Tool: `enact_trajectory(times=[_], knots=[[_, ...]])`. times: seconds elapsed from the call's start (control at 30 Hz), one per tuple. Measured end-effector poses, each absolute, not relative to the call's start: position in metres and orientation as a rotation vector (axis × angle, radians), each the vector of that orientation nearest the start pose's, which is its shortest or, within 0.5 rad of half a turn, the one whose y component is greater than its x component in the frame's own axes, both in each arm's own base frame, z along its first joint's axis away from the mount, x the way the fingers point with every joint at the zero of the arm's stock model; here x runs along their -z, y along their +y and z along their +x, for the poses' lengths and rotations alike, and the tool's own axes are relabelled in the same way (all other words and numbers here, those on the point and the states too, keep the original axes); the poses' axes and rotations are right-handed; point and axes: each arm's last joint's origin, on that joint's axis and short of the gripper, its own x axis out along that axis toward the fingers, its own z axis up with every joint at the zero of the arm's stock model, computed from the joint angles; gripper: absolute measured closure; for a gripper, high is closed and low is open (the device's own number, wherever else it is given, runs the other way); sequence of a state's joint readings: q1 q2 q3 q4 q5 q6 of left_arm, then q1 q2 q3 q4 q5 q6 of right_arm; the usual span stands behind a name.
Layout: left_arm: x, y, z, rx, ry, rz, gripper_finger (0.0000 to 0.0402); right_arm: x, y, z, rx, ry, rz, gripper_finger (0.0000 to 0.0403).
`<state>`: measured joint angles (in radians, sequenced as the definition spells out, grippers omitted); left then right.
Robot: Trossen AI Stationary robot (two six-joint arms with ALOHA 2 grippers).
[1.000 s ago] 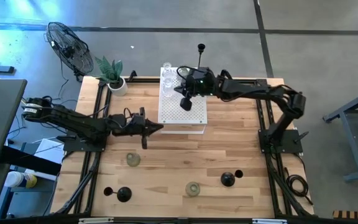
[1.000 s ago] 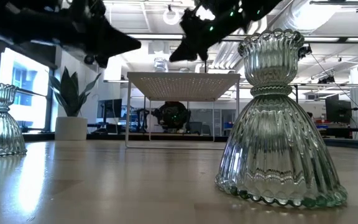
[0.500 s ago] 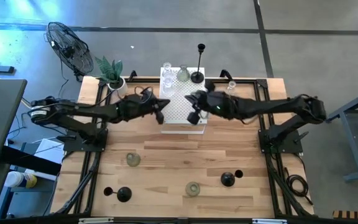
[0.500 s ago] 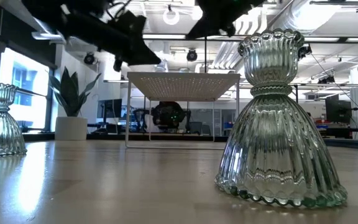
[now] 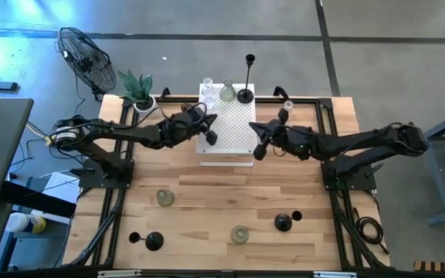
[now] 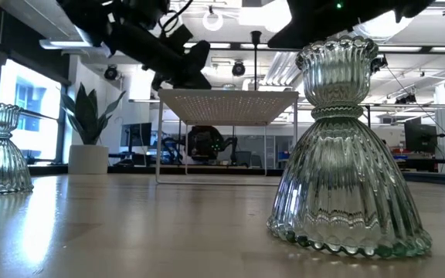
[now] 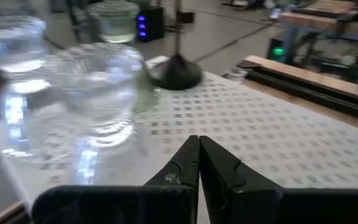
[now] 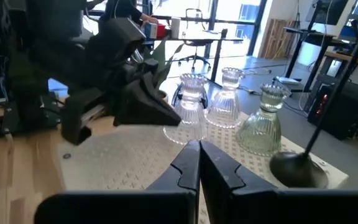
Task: Pick & Place candle stick holders
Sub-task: Put the left transparent candle holder on the shelf aligned with the transparent candle holder
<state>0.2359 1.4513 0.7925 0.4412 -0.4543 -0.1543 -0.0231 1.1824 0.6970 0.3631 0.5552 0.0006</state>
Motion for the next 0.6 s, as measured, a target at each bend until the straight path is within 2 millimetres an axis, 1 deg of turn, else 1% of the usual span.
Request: enact_trajectory(times=[0.13, 0.33, 0.6], knots=[[-0.243, 0.085, 0.299, -0.713, 0.167, -0.122, 0.0399, -0.271, -0.021, 0.249, 0.578, 0.116, -0.030, 0.0403], [-0.242, 0.086, 0.298, -0.760, 0.172, -0.121, 0.0399, -0.271, -0.021, 0.248, 0.577, 0.117, -0.031, 0.0403], [-0.239, 0.104, 0.292, -0.778, 0.193, -0.157, 0.0399, -0.270, -0.021, 0.248, 0.574, 0.119, -0.031, 0.0403]])
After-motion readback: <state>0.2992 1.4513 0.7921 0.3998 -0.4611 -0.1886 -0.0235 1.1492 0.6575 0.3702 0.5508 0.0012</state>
